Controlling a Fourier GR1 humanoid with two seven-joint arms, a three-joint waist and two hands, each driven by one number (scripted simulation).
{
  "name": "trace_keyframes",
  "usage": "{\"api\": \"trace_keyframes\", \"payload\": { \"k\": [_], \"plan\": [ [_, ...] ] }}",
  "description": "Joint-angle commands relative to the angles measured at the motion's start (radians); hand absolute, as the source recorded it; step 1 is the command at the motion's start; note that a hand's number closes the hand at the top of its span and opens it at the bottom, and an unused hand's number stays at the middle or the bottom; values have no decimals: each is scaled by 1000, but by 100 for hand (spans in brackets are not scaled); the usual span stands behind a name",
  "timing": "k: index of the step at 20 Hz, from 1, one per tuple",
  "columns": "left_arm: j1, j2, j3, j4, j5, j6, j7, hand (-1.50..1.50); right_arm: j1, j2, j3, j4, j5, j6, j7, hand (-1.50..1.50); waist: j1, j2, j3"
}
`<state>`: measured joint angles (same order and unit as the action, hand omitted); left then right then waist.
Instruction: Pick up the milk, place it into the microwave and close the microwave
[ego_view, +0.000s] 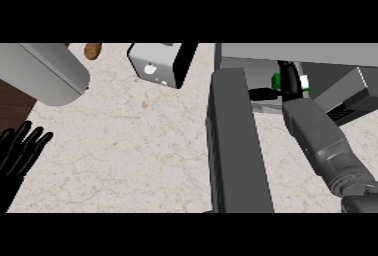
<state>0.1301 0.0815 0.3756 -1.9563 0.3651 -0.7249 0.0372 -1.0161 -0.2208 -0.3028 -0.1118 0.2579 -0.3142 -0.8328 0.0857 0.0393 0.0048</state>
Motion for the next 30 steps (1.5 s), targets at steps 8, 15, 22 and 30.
{"api": "trace_keyframes", "payload": {
  "k": [8,15,22,30],
  "plan": [
    [17,-63,-116,4,-71,-11,17,150,143,45,-66,-2,-90,315,-117,-150,-53,-25,-3],
    [-23,-81,-266,-31,-87,114,118,150,293,43,-40,-55,-96,437,-176,-150,-87,-38,-4],
    [-10,-81,-409,-47,-185,133,95,150,443,19,5,-173,-101,476,-178,-150,-91,-42,-5],
    [-142,-81,-560,154,-372,267,-75,150,677,9,34,-436,-159,550,-130,-150,-115,-46,-7]
  ]
}}
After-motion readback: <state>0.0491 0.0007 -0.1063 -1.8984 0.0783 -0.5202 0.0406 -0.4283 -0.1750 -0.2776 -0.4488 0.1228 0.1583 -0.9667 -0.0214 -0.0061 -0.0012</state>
